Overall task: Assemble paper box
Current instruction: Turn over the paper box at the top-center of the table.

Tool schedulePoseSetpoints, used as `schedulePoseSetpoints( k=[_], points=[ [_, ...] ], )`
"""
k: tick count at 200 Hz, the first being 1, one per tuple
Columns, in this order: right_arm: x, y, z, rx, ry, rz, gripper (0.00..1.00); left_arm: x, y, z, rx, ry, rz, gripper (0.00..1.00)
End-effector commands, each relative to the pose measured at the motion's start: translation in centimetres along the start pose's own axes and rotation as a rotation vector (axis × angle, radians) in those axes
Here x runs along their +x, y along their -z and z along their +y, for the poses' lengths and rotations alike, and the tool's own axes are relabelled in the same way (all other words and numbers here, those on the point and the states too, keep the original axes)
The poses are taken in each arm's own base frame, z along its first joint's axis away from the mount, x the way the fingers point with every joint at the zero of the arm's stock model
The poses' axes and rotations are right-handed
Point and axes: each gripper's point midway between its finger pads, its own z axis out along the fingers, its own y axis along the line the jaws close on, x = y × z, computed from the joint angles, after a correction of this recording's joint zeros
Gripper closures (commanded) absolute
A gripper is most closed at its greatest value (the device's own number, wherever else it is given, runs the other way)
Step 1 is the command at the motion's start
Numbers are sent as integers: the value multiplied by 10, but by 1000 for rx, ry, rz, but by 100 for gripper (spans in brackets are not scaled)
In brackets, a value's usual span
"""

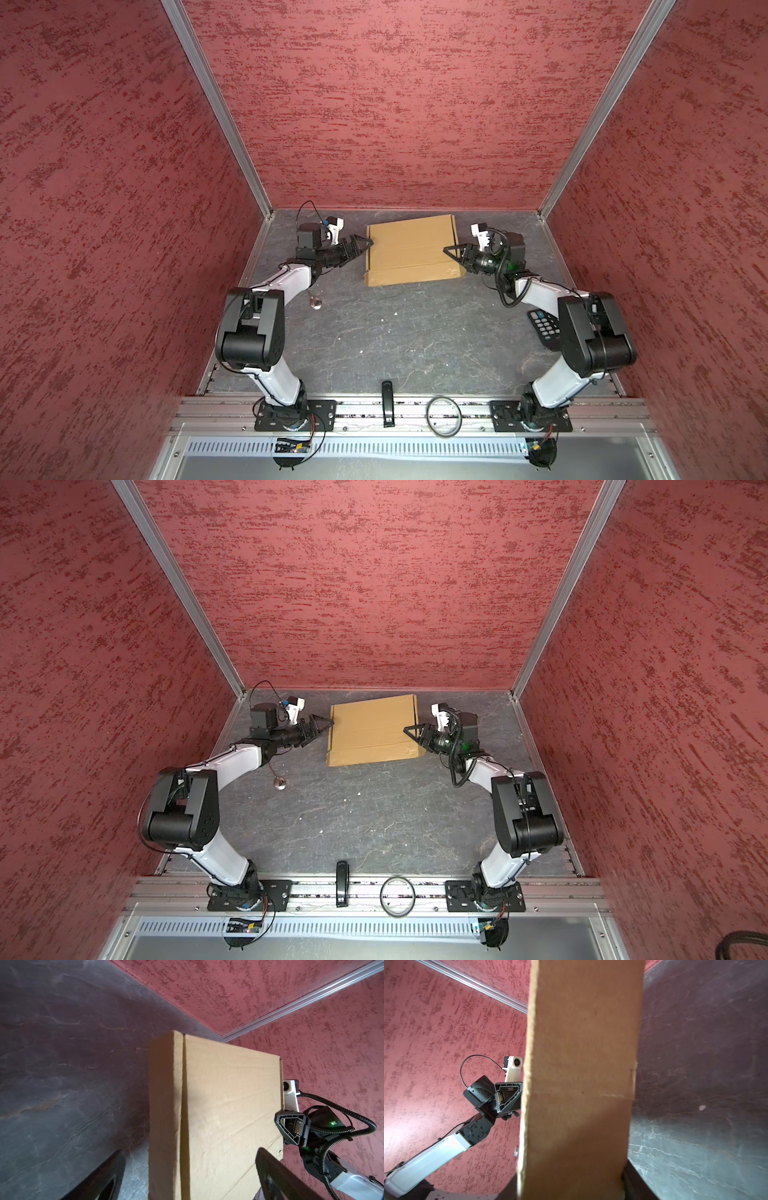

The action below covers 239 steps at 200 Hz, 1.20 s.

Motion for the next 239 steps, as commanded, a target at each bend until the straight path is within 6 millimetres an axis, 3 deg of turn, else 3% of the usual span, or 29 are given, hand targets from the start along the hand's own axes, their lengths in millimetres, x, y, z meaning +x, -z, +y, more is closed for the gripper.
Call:
schedulePoseSetpoints(
  k=[1,72,162,239],
  points=[
    [-3,6,28,-85,20,-5,48,-7,7,-29,92,-70,-16,1],
    [-8,13,54,-149,47,0,49,-4,11,-51,193,-61,-12,0],
    [-7,13,58,-183,47,8,49,6,-8,-94,295,-111,34,0],
    [-13,19,74,-206,77,-4,50,-9,1,-68,223,-70,-7,0]
  ],
)
